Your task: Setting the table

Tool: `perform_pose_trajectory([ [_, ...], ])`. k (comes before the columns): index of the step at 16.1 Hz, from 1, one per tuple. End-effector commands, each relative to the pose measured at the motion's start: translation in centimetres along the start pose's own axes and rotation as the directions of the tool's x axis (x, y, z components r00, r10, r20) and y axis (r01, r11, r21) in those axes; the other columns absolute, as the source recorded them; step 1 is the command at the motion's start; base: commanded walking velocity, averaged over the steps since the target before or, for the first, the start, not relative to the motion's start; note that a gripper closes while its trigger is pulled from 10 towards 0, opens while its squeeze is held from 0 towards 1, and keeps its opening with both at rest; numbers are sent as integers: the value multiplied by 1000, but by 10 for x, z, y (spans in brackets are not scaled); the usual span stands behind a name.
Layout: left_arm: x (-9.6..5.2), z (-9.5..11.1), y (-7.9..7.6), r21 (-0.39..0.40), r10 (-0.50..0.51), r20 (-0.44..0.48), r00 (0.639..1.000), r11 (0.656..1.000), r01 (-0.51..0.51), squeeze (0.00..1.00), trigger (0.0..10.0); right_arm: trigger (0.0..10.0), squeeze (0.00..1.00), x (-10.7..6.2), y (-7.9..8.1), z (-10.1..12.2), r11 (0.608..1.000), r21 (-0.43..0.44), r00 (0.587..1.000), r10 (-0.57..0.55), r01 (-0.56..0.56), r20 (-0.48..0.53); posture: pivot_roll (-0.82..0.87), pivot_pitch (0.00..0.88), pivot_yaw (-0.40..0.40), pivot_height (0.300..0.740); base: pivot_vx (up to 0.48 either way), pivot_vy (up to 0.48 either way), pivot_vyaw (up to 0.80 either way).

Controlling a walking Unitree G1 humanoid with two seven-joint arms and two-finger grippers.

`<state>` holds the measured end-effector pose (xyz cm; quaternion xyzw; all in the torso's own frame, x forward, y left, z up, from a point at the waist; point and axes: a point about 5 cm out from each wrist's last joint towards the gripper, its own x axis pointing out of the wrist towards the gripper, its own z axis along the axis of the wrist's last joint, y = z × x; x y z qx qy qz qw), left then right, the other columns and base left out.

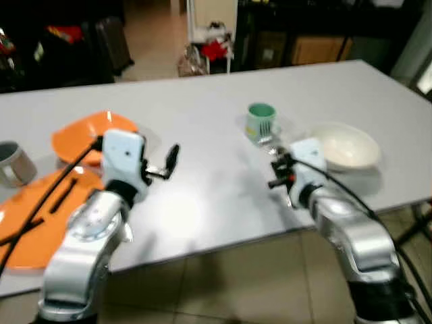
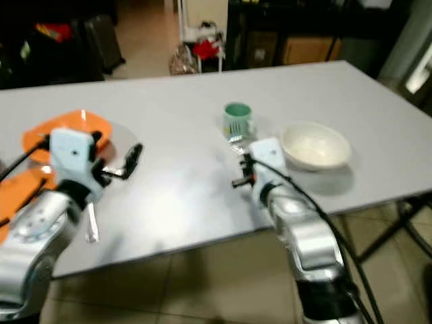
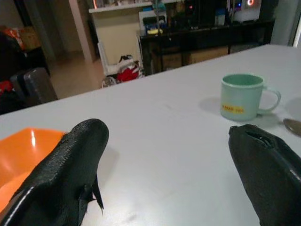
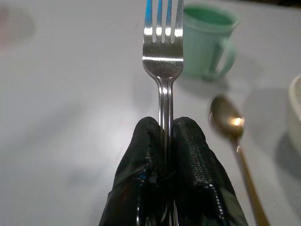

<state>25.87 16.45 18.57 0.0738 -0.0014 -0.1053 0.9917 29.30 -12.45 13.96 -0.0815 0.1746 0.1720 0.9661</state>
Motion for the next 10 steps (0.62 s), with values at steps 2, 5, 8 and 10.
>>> perform_pose_trajectory([
  [2, -2, -2, 5, 8, -2, -19, 1000, 1000, 2, 0, 10000, 10000, 0, 9, 14, -2, 998, -18, 997, 55, -56, -47, -76, 0, 11, 740, 0, 0, 0],
  [5, -4, -2, 7, 7, -5, -23, 1000, 1000, 5, 0, 10000, 10000, 0, 18, 24, -1, 998, 5, 996, 63, -63, -62, -68, 0, 13, 740, 0, 0, 0],
  [8, -4, -4, 3, -20, -6, -29, 1000, 1000, 6, 0, 10000, 10000, 0, 14, 23, 14, 997, 35, 997, 60, -62, 54, -71, 0, 13, 740, 0, 251, 0],
  [10, -4, -5, 1, -31, -5, -31, 1000, 1000, 5, 0, 10000, 10000, 0, 8, 18, 20, 997, 75, 992, 26, -35, 124, -77, 0, 15, 740, 0, 454, 0],
])
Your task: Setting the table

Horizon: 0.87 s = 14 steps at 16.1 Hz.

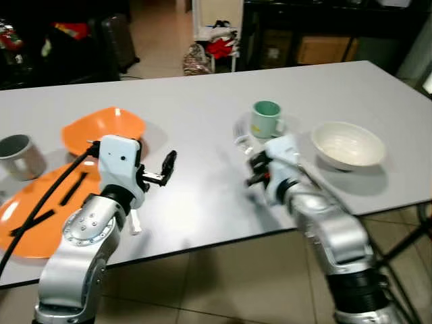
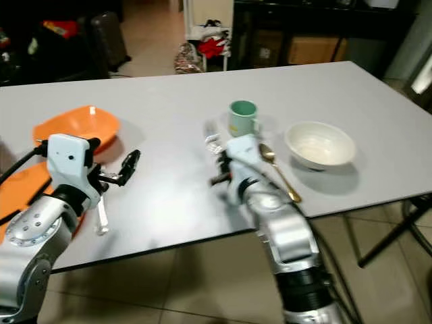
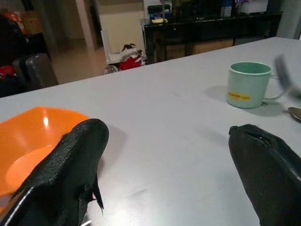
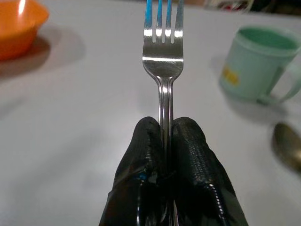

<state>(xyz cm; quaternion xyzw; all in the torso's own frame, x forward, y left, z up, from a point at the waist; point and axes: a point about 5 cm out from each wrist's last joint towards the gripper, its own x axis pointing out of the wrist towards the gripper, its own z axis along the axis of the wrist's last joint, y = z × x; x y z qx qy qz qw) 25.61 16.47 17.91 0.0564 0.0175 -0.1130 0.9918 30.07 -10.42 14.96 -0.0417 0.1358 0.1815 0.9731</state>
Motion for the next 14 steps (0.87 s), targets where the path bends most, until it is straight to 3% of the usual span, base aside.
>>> perform_pose_trajectory([
  [1, -1, 1, 2, 5, 13, 0, 1000, 1000, -13, 0, 10000, 10000, 0, -4, 2, 2, 1000, 9, 1000, 6, -7, 25, -81, 0, 17, 740, 0, 454, 0],
  [8, 1, -1, 3, 4, 11, -8, 1000, 1000, -11, 0, 10000, 10000, 0, -6, -2, -4, 1000, -2, 1000, -4, 4, -2, -87, 0, 17, 740, 0, 452, 0],
  [10, 3, -2, 8, 70, 54, -20, 998, 996, -52, 0, 10000, 10000, 0, -6, -2, -5, 1000, 17, 1000, -10, 10, -8, -88, 0, 16, 740, 0, -480, -784],
  [14, 2, -1, 2, 24, 0, -9, 1000, 1000, 0, 0, 10000, 10000, 0, -4, -6, -3, 1000, 3, 1000, -19, 19, -7, -90, 0, 17, 740, 0, -120, -200],
])
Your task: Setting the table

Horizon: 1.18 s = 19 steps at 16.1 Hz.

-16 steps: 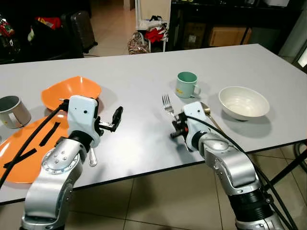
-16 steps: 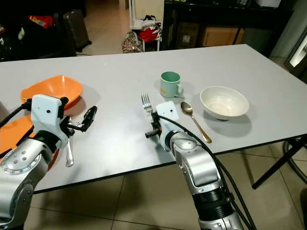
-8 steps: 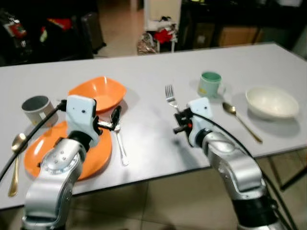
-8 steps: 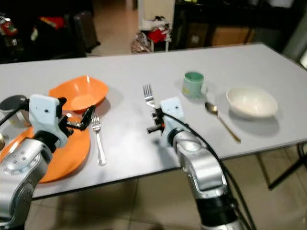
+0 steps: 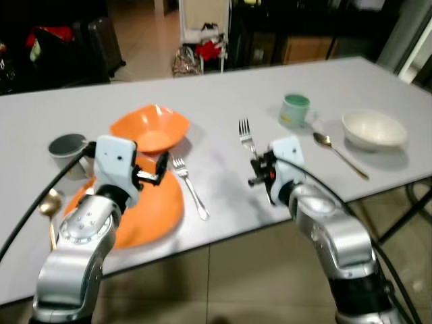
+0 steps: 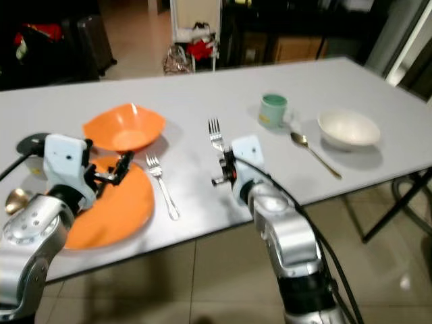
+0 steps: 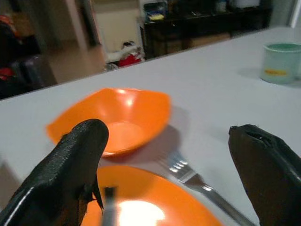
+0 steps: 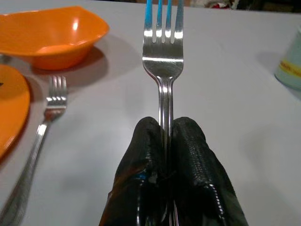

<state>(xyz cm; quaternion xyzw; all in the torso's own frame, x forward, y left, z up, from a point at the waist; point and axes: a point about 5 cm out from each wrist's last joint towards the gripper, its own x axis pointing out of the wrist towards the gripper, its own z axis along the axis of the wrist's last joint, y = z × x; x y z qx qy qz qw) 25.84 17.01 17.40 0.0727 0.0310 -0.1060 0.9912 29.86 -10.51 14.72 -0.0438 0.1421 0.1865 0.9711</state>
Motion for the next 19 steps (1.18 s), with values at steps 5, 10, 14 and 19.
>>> perform_pose_trajectory([
  [5, 3, 7, -6, 34, -186, 20, 982, 982, 185, 0, 10000, 10000, 0, 14, -25, -3, 996, -93, 997, -22, 15, -73, -89, 0, 16, 740, 0, 0, 0],
  [10, -3, 4, -24, 85, -528, -66, 847, 843, 532, 0, 10000, 10000, 0, 39, -54, -9, 985, -169, 983, -45, 14, -180, -86, 0, 25, 740, 0, 0, 0],
  [14, -7, 3, -28, 84, -629, -131, 767, 764, 640, 0, 10000, 10000, 0, 52, -79, -6, 992, -125, 972, -32, 3, -233, -77, 50, 39, 740, 0, 0, 0],
  [19, -11, 0, -28, 78, -650, -165, 742, 741, 666, 0, 10000, 10000, 0, 55, -78, -14, 991, -116, 958, 25, -60, -287, -65, 83, 41, 740, 0, 0, 0],
])
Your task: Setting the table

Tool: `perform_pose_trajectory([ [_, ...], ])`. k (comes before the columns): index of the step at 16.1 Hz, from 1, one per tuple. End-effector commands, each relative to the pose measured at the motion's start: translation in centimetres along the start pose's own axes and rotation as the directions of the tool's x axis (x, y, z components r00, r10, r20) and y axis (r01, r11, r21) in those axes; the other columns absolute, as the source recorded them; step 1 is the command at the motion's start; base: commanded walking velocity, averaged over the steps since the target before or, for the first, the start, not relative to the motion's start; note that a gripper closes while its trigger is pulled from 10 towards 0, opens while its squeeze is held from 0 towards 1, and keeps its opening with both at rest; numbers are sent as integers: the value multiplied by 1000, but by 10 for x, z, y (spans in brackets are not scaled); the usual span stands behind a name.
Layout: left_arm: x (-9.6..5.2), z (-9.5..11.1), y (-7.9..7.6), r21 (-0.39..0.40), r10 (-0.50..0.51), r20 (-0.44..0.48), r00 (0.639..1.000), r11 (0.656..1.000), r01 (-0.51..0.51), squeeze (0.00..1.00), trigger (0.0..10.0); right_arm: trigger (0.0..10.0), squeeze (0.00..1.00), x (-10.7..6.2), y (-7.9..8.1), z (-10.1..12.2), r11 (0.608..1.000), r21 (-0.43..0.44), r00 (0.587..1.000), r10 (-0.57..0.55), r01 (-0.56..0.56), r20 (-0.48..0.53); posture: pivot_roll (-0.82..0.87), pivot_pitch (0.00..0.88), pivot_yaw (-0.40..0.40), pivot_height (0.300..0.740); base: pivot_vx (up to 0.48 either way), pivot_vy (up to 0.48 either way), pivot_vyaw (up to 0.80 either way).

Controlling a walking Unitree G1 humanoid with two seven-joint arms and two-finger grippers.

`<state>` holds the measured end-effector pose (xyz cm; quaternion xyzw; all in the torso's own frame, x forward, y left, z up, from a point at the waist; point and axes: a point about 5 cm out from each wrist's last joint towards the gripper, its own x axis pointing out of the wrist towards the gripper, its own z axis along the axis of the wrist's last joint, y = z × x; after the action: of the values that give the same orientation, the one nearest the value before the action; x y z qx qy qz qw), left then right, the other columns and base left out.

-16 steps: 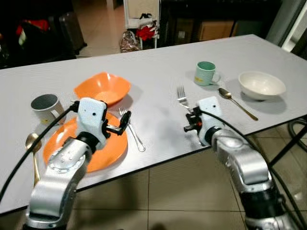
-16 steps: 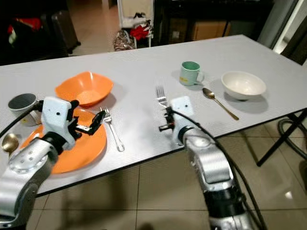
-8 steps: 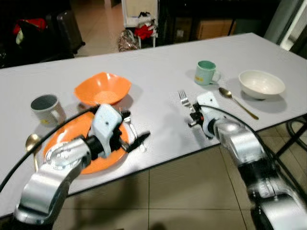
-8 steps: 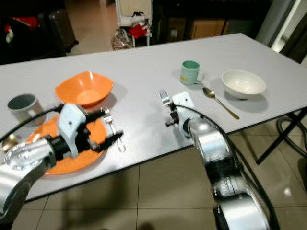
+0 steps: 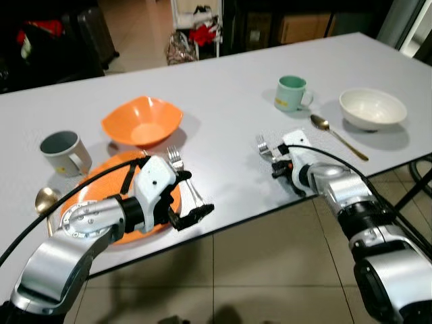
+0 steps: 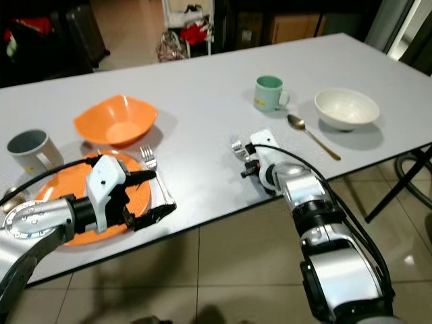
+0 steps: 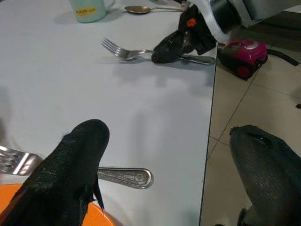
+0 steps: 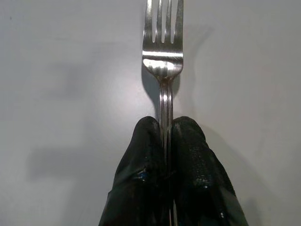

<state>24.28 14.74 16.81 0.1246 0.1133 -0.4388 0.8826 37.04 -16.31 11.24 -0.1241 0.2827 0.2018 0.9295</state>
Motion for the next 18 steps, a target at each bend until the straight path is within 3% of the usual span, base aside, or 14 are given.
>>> perform_pose_trajectory([
  [1, -1, 4, -2, 11, -23, -1, 1000, 1000, 23, 0, 10000, 10000, 0, 2, 1, 10, 1000, -12, 1000, 13, -13, 26, -64, 86, 41, 740, 0, 0, 0],
  [11, -5, 2, -4, 9, -45, -29, 999, 999, 46, 0, 10000, 10000, 0, 13, 15, 24, 999, -5, 999, 32, -32, 37, -46, 114, 47, 740, 0, 0, 0],
  [13, -7, 1, -4, 7, -42, -36, 998, 999, 43, 0, 10000, 10000, 0, 21, 35, 27, 999, -15, 1000, 32, -32, 0, -41, 115, 35, 740, 0, 0, 0],
  [18, -6, 2, -3, 11, -47, -35, 998, 999, 47, 0, 10000, 10000, 0, 23, 44, 36, 998, 10, 998, 57, -57, 16, -49, 112, 34, 740, 0, 0, 0],
])
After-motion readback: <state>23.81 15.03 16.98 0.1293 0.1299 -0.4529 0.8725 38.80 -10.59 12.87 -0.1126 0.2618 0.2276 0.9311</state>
